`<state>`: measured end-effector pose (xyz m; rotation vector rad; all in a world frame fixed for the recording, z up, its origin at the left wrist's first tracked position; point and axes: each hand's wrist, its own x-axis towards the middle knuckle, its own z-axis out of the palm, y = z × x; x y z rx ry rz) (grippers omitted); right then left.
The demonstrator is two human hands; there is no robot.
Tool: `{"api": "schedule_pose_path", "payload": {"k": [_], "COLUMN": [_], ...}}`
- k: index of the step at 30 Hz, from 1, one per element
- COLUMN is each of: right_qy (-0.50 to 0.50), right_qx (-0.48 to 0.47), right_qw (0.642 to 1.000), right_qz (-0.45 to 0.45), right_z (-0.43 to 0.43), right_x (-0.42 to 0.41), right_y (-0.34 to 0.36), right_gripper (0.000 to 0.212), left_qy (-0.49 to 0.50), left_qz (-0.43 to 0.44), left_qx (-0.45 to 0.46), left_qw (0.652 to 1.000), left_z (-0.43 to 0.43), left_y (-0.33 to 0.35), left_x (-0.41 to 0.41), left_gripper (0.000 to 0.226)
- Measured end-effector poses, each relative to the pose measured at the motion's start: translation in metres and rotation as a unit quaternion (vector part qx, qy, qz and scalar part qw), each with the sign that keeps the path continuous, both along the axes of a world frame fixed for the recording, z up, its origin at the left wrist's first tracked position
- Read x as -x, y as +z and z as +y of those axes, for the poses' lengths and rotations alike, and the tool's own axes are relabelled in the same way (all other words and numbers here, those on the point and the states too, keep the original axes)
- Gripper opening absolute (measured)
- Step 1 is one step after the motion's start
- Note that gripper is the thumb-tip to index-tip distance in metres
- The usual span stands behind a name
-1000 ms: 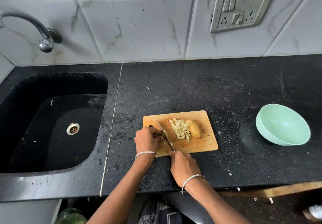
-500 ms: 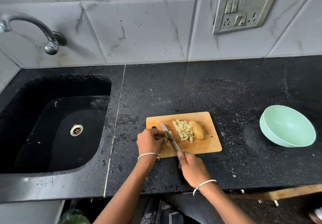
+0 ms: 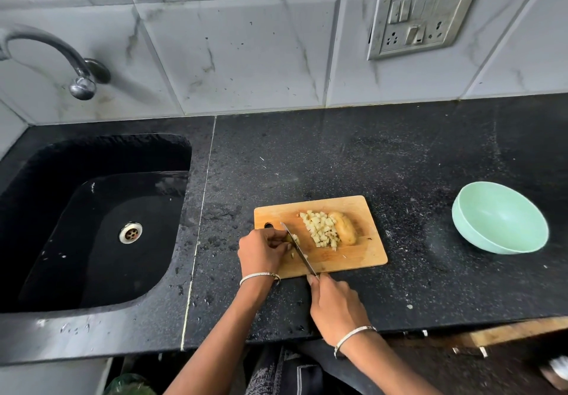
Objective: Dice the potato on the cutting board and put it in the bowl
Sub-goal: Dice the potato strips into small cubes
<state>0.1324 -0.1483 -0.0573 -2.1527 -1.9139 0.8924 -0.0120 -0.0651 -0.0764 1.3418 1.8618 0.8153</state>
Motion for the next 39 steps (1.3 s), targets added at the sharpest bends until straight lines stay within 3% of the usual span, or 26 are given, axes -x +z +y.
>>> {"api": "schedule_pose_path", "payload": {"k": [5, 8, 13, 18, 22, 26, 31, 33, 39], "right_qy": [-0.021, -0.088, -0.207, -0.236, -0.222, -0.204, -0.187, -0.196, -0.222], "right_qx": [0.046, 0.081, 0.169, 0.316, 0.366, 0.344, 0.244, 0.235, 0.306], "right_qw": [0.994, 0.973, 0.901, 0.792, 0.717, 0.725, 0.813, 0.825, 0.754], "right_qz": [0.097, 0.199, 0.34, 0.466, 0.55, 0.56, 0.494, 0.476, 0.538], "right_z": [0.006, 0.013, 0.017, 0.018, 0.022, 0.024, 0.024, 0.023, 0.019], "right_x": [-0.013, -0.016, -0.012, -0.016, -0.026, -0.027, -0.029, -0.034, -0.041], "right_y": [-0.008, -0.006, 0.001, -0.001, -0.004, -0.004, 0.005, 0.004, -0.006], "right_gripper": [0.049, 0.051, 0.05, 0.054, 0.05, 0.051, 0.052, 0.052, 0.048], "left_qy": [0.0, 0.001, -0.007, -0.004, -0.007, -0.008, -0.011, -0.025, -0.059], "left_qz": [0.02, 0.037, 0.048, 0.046, 0.052, 0.055, 0.05, 0.052, 0.129], "left_qx": [-0.003, -0.005, -0.007, -0.007, -0.004, 0.0, -0.003, -0.001, -0.047], "left_qw": [1.0, 0.999, 0.999, 0.999, 0.999, 0.998, 0.999, 0.998, 0.989], "left_z": [-0.002, -0.002, -0.004, -0.004, -0.005, -0.004, -0.006, -0.004, -0.002], "left_y": [0.001, 0.001, 0.003, 0.004, 0.007, 0.009, 0.012, 0.012, 0.024], "left_x": [0.0, 0.0, -0.001, -0.001, 0.0, 0.0, -0.001, 0.001, -0.002], "left_gripper": [0.023, 0.02, 0.019, 0.023, 0.024, 0.024, 0.023, 0.026, 0.034]}}
